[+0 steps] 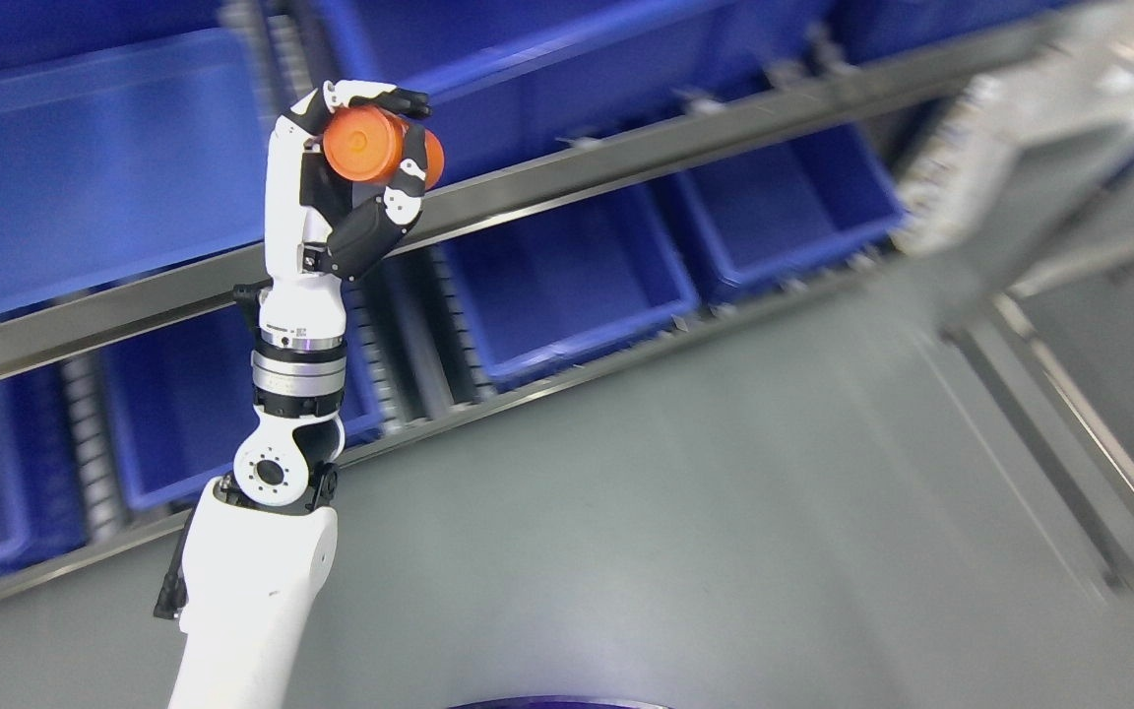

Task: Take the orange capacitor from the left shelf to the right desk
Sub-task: 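Turn toward the steel table carrying the capacitor in the left hand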

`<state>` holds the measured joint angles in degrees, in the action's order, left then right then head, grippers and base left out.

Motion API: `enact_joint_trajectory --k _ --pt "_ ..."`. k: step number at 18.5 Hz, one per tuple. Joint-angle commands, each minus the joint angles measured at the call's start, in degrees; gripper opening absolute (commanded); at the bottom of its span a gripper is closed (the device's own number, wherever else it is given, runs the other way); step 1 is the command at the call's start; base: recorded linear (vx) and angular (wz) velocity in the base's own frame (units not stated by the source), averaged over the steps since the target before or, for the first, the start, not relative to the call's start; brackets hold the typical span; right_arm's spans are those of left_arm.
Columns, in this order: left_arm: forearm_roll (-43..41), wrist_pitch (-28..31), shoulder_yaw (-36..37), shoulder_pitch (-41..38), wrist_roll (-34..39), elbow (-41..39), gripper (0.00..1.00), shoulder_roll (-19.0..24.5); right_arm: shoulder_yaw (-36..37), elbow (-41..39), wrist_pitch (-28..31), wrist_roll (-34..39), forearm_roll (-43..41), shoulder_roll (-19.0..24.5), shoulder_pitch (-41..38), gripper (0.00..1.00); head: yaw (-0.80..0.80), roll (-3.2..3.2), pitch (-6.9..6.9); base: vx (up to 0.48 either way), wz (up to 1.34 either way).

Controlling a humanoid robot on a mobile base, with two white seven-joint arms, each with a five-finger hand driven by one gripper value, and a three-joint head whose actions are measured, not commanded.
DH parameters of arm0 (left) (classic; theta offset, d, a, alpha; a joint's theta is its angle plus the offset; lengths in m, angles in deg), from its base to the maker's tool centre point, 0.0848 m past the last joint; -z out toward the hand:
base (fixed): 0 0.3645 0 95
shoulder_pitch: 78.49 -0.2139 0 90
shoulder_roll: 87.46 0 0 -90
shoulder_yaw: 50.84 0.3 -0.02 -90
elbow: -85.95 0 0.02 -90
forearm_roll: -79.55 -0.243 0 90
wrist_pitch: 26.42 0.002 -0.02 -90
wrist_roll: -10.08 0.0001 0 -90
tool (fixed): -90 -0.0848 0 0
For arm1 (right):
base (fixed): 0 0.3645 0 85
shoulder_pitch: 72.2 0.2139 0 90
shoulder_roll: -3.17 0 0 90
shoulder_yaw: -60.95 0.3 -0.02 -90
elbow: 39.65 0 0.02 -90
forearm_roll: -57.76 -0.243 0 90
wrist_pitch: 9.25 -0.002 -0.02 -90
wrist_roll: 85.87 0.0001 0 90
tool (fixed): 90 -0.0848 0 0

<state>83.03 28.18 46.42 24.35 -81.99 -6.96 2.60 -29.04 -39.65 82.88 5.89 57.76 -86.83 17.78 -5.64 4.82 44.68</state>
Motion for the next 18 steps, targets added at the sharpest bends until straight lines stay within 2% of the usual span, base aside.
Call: enact_joint_trajectory --k 1,9,15,18 --pt "0.03 0.16 3.98 -2.65 -0.21 -1.93 0.01 0.94 0.61 -1.93 -0.02 0.09 0.00 -1.00 -0.77 1.00 0.00 0.00 0.00 -0.222 -1.16" --pt "0.03 0.60 4.87 -1.68 -0.21 -1.84 0.02 0.94 0.61 -1.93 0.07 0.09 0.00 -1.00 -0.77 1.00 0.00 0.00 0.02 -0.079 -0.91" --pt "0.03 0.69 5.57 0.61 -0.47 -1.84 0.02 0.94 0.61 -1.93 -0.02 0.09 0.00 -1.00 -0.77 1.00 0.00 0.00 0.04 0.194 -0.69" --pt "0.03 0.77 5.66 1.57 -3.02 -1.84 0.02 0.94 0.61 -1.93 -0.02 0.09 0.00 -1.00 -0.77 1.00 0.00 0.00 0.05 0.328 -0.70"
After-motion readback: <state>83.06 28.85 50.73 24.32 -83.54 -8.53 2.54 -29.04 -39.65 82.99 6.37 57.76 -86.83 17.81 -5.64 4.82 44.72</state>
